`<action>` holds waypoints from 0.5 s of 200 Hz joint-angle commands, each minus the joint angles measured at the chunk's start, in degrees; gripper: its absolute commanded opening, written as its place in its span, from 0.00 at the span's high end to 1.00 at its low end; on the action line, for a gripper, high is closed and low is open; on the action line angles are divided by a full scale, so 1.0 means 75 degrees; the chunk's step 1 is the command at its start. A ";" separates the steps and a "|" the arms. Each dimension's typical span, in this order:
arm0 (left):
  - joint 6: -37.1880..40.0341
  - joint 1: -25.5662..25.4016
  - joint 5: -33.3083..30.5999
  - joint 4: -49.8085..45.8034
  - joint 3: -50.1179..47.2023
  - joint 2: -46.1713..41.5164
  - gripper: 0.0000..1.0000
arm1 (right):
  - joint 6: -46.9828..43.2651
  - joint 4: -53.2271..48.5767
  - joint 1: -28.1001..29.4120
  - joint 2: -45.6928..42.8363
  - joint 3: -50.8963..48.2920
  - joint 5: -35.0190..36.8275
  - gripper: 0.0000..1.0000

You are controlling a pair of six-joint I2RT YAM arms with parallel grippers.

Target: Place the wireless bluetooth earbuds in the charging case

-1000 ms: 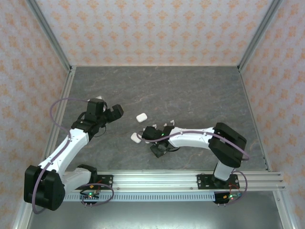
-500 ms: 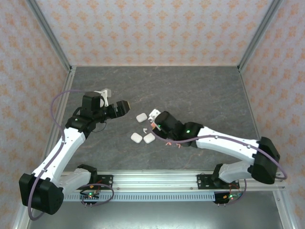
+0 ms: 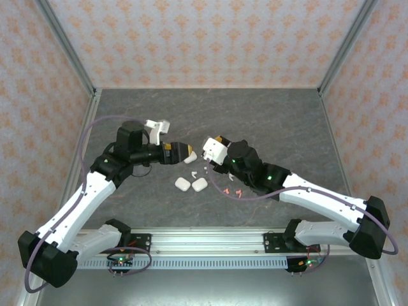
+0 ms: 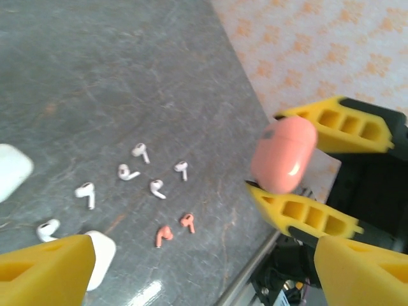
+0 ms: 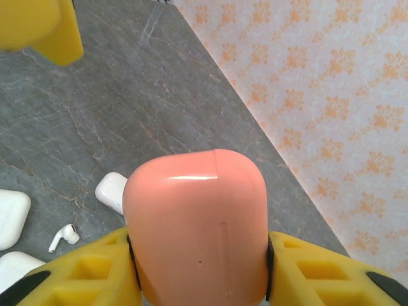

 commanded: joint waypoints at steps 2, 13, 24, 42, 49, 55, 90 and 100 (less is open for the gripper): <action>0.0282 -0.0362 0.0302 0.0489 0.0425 0.0211 0.14 | -0.0417 0.0335 -0.0020 -0.0165 0.0018 -0.0216 0.57; 0.0298 -0.0508 0.0291 0.0539 0.0511 0.0344 0.16 | -0.0449 0.0350 -0.0015 -0.0163 0.0018 -0.0234 0.57; 0.0298 -0.0631 0.0281 0.0617 0.0581 0.0473 0.18 | -0.0453 0.0333 -0.0016 -0.0175 0.0024 -0.0282 0.57; 0.0311 -0.0792 0.0278 0.0742 0.0708 0.0678 0.23 | -0.0447 0.0314 -0.0019 -0.0175 0.0018 -0.0377 0.57; 0.0323 -0.0836 0.0278 0.0772 0.0766 0.0750 0.24 | -0.0431 0.0313 -0.0016 -0.0167 0.0027 -0.0392 0.57; 0.0347 -0.0876 0.0278 0.0771 0.0816 0.0818 0.26 | -0.0418 0.0301 -0.0026 -0.0163 0.0029 -0.0412 0.57; 0.0415 -0.1029 0.0284 0.0797 0.0980 0.1070 0.34 | -0.0349 0.0273 -0.0019 -0.0163 0.0065 -0.0541 0.57; 0.0425 -0.1056 0.0278 0.0816 0.0986 0.1115 0.36 | -0.0320 0.0241 -0.0020 -0.0164 0.0076 -0.0587 0.57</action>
